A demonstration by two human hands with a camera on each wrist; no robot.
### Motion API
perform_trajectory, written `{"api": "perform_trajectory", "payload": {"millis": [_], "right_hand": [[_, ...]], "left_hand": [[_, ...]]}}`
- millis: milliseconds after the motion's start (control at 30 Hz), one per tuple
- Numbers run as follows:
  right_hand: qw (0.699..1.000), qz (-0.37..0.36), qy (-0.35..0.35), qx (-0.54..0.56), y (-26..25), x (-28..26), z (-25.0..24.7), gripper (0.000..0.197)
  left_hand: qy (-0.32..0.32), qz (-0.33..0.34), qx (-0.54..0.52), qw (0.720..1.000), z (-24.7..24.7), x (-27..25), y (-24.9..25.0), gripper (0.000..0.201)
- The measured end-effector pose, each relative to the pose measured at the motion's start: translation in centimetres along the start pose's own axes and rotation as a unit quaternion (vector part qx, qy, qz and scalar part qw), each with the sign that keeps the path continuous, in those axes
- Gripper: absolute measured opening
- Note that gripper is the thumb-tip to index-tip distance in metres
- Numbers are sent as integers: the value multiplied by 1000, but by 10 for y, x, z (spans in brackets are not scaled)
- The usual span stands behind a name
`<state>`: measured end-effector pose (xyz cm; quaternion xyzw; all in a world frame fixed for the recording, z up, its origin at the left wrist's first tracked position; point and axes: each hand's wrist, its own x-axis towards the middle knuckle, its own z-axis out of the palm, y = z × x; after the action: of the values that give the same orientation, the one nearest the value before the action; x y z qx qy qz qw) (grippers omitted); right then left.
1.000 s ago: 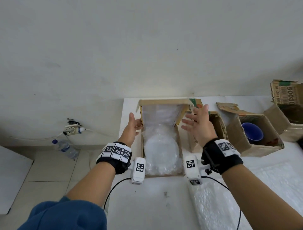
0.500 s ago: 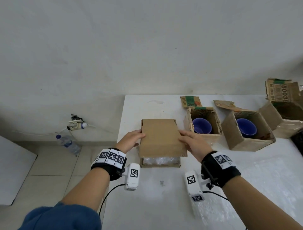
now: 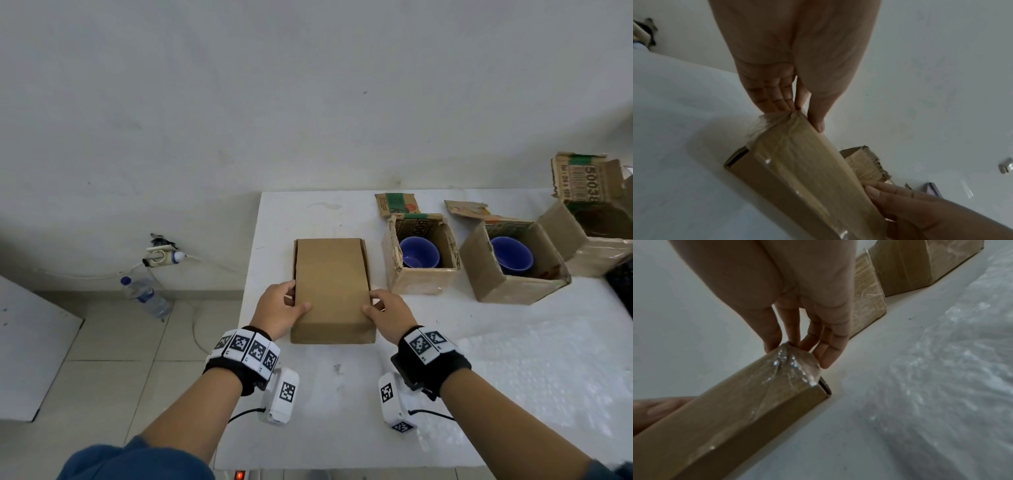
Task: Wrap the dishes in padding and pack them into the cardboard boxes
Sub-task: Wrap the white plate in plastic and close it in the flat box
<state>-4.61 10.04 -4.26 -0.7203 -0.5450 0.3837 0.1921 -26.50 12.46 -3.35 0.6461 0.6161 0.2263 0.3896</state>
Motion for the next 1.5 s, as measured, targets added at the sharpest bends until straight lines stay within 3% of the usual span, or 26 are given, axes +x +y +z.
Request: {"api": "perform_trajectory", "payload": {"millis": [133,267,367,633,867,1100,1267,1433,1500], "right_hand": [[1000,-14,-8,5,8,3,0,44],[998,-25,-52,-9,21,-1,-4,62],[999,-21,-43,-25,22,-6,0,63],[996,18,38,80,28,-25,13,29],[990,64,28,125,30,-28,12,16],[977,99,16,189,33,-35,11,12],[973,85,26,212,30,-39,11,16],[983,69,45,164,28,-37,10,15],[992,46,39,115,26,-36,10,36]], "left_hand": [[44,0,12,999,2,-1,0,48],[1,-16,60,998,4,-5,-14,72],[-12,-6,77,997,9,-5,-21,77],[9,55,115,992,20,-10,-27,61],[13,46,89,995,23,-9,-28,72],[22,50,92,994,26,-11,-31,72],[28,47,68,996,27,-13,-33,70],[28,51,35,998,24,-15,-34,66],[37,49,17,998,23,-17,-35,64]]}}
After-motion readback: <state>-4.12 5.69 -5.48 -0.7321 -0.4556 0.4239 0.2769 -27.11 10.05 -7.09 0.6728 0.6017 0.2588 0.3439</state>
